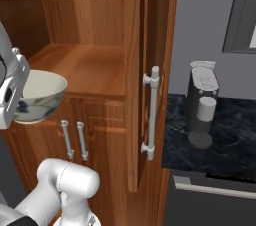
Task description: Pick the mug and place it in the sink. Pick the bowl and place it in the open cabinet and then close the cabinet.
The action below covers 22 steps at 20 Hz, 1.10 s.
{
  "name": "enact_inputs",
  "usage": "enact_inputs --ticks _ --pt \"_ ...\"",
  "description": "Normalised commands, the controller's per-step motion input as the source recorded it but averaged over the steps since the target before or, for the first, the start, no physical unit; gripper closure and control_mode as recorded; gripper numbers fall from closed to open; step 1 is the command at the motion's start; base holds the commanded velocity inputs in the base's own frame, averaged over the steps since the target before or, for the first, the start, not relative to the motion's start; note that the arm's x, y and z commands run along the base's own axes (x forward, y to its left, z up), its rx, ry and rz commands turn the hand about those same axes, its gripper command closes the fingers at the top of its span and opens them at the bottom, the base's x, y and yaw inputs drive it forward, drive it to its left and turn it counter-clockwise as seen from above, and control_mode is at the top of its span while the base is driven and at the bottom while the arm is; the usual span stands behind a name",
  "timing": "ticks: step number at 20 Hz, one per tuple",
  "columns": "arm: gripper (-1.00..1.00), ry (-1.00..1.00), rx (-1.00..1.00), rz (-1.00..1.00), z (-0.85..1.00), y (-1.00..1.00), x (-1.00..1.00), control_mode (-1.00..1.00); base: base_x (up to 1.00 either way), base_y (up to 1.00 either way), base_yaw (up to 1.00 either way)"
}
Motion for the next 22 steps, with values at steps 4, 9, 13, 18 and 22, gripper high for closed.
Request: enact_inputs --ticks 4,9,13,18,22 --pt "1.0 0.0 0.0 0.0 0.0 0.0 0.0 1.0 0.43 0.29 0.0" --pt "1.0 0.0 0.0 0.0 0.0 0.0 0.0 1.0 0.2 -0.01 0.0" --pt "1.0 0.0 0.0 0.0 0.0 0.0 0.0 1.0 0.01 0.0 0.0" --pt "1.0 0.0 0.0 0.0 0.0 0.0 0.0 1.0 0.03 0.0 0.0" --pt "1.0 0.0 0.0 0.0 0.0 0.0 0.0 1.0 0.31 0.0 0.0"
